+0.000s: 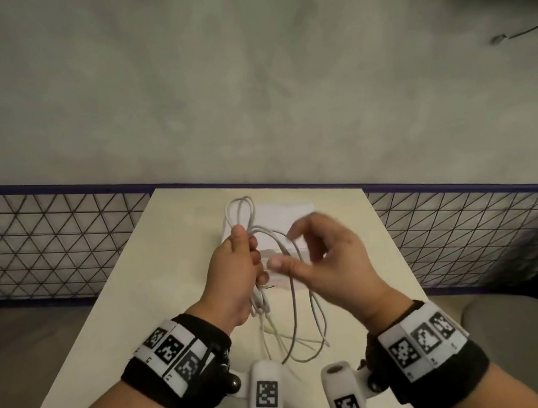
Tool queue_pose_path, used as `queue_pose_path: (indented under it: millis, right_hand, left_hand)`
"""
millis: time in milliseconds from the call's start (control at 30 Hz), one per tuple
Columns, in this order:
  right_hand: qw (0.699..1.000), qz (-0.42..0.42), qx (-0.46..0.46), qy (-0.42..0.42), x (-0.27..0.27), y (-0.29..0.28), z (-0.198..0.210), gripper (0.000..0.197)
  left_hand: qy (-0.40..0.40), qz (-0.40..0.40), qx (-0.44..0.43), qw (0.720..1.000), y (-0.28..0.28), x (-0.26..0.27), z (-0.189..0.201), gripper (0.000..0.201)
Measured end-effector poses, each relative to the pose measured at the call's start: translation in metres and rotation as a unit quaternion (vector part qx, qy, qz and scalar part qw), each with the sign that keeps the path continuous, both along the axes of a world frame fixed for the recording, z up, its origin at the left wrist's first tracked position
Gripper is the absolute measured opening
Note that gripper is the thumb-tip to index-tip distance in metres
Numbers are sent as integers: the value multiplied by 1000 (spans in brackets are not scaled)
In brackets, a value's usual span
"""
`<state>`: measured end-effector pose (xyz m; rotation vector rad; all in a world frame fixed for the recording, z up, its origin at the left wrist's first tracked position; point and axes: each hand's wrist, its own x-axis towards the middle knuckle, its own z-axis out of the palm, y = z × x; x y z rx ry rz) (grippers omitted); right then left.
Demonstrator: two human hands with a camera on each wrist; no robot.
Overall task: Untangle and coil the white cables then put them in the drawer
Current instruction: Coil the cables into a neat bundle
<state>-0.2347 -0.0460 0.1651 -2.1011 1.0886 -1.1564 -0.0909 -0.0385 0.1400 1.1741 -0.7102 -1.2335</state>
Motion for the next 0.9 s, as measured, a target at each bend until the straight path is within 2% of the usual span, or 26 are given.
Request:
queue_pose_path:
  millis: [33, 100, 167, 233, 267, 333, 400, 467, 567, 633, 800, 900]
  right_hand:
    - [999, -28, 22, -8, -1, -4, 3, 48]
    - [990, -14, 138, 13, 1, -6, 6, 60]
    - [979, 9, 202, 27, 4, -5, 2, 48]
    - [973, 4, 228, 29, 3, -1, 7, 24]
    - [970, 5, 238, 53, 2, 0, 12, 18]
    - [960, 12, 235, 154, -1, 0, 23, 19]
    - [948, 6, 182, 262, -5, -3, 34, 19]
    - [947, 1, 156, 282, -7, -2, 45, 16]
    - [966, 28, 222, 131, -5, -1, 55, 8]
    - [974, 30, 213, 76, 0, 0, 58, 9]
    - [973, 32, 200, 113, 9, 2, 57, 9]
    - [979, -36, 109, 170, 8, -1, 58, 19]
  left_hand:
    - [-26, -11, -5, 1000, 1, 0, 0, 41]
    - [-84, -30, -13, 996, 2, -1, 1, 41]
    - [-160, -32, -23, 986, 4, -1, 3, 40]
    - [-241, -20, -39, 969, 5, 1, 4, 39]
    - [-285, -9, -44, 957, 6, 1, 4, 38]
    - [-362, 18, -45, 931, 7, 1, 3, 38]
    - [-401, 33, -54, 914, 9, -2, 3, 37]
    - [-405, 39, -64, 911, 11, -4, 3, 35]
    - [-379, 22, -73, 922, 11, -5, 4, 35]
    - [-370, -15, -78, 926, 11, -7, 6, 34]
    - [-347, -43, -61, 935, 12, -9, 9, 33]
    - [-344, -49, -45, 937, 16, -11, 3, 34]
